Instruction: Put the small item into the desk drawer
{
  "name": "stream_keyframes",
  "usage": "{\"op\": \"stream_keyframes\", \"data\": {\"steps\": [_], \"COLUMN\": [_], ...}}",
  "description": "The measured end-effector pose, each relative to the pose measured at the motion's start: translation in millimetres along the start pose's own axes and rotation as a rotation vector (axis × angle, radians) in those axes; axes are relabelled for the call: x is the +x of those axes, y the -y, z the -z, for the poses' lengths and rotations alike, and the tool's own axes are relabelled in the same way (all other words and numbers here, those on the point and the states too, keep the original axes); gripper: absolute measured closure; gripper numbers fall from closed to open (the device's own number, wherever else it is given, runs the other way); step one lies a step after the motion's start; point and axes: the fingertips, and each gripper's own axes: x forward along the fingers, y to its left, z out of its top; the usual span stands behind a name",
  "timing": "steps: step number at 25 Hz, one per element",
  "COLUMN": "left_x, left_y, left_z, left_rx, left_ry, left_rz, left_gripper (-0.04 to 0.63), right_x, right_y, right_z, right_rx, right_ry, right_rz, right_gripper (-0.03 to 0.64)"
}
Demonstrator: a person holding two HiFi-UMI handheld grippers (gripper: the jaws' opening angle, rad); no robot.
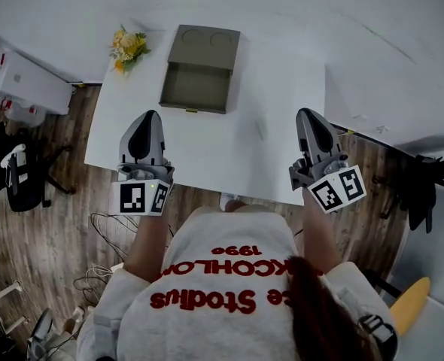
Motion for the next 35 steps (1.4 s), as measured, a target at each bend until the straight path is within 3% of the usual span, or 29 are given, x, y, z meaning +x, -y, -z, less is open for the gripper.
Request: {"op": "stream_keyframes", "data": {"steps": [6,12,18,29,35], "left_x": [23.8,39.6,47.8,76.0,84.9], "left_y": [-0.9,8.7,11.1,4.4,-1.0], "left_z": [-1.7,3.8,3.5,-13.0,-4.6], "left_rx": [0.011,0.005,0.009,0.008,-0.010], "left_ry": [0.010,0.000,0.004,0.036,0.039], "left_rz": [-0.058,-0.048,-0.022,0.057,0.056], "left_gripper": [0.588,0.588,0.588,0.588,0.588], "right_x": [28.0,35.2,29.0,40.2,50.4], "right_y": [24.0,31.4,36.6,39.6,42.7], "right_z": [-8.3,-1.8,3.0,-24.7,-14.6], "right_rx": [0.005,0.034,0.043,0.005,-0.019], "right_ry": [0.003,-0.007,-0.011,0.043,0.002], "right_rz": [-0.064,-0.075,-0.035,0.032,0.047], "right_gripper": [0.612,0.612,0.611,0.611,0.611]}}
